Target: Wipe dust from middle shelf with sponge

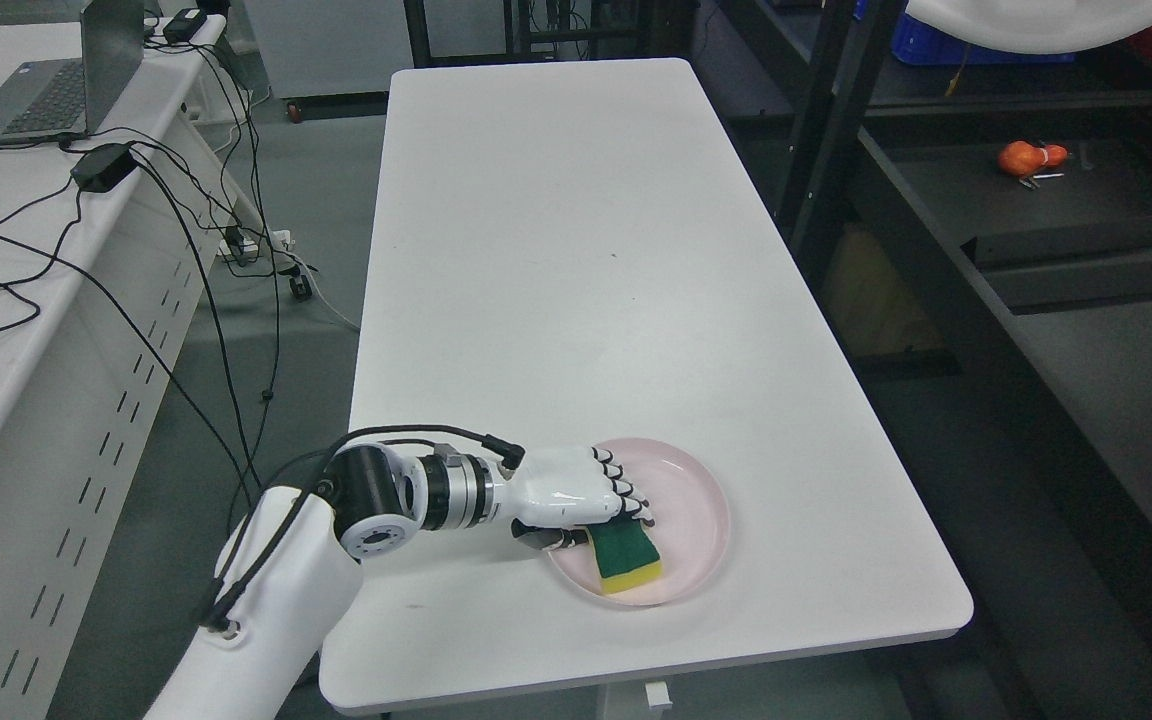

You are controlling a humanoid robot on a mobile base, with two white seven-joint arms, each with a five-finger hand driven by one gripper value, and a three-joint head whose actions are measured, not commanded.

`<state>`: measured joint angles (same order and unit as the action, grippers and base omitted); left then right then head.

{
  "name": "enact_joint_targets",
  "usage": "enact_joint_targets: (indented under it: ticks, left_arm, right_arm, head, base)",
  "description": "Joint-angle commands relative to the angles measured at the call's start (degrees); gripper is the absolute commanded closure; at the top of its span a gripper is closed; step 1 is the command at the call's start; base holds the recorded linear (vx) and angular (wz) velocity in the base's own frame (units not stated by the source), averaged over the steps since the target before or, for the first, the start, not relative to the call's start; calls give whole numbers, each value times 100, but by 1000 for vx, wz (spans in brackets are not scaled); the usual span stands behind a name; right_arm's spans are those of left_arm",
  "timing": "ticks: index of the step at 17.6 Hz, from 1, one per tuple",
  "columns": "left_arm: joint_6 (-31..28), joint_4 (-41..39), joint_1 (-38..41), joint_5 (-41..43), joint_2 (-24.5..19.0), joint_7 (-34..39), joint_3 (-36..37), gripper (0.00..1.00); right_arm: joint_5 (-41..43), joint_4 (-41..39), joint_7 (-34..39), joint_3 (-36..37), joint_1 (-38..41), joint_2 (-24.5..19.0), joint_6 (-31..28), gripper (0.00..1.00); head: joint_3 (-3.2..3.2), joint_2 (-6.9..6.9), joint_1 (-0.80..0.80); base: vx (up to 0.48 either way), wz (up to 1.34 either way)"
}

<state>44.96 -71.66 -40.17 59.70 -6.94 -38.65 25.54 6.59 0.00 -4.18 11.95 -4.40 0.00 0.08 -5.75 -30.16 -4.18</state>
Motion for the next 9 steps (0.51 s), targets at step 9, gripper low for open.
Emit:
enact_joint_targets:
  ticks: [9]
  left_arm:
    - [4,205,62,-536,131,-142,-550,56]
  right_arm:
    - [0,-100,5,0,1,100,-421,0]
  head:
    - [0,0,0]
  base:
    - [0,0]
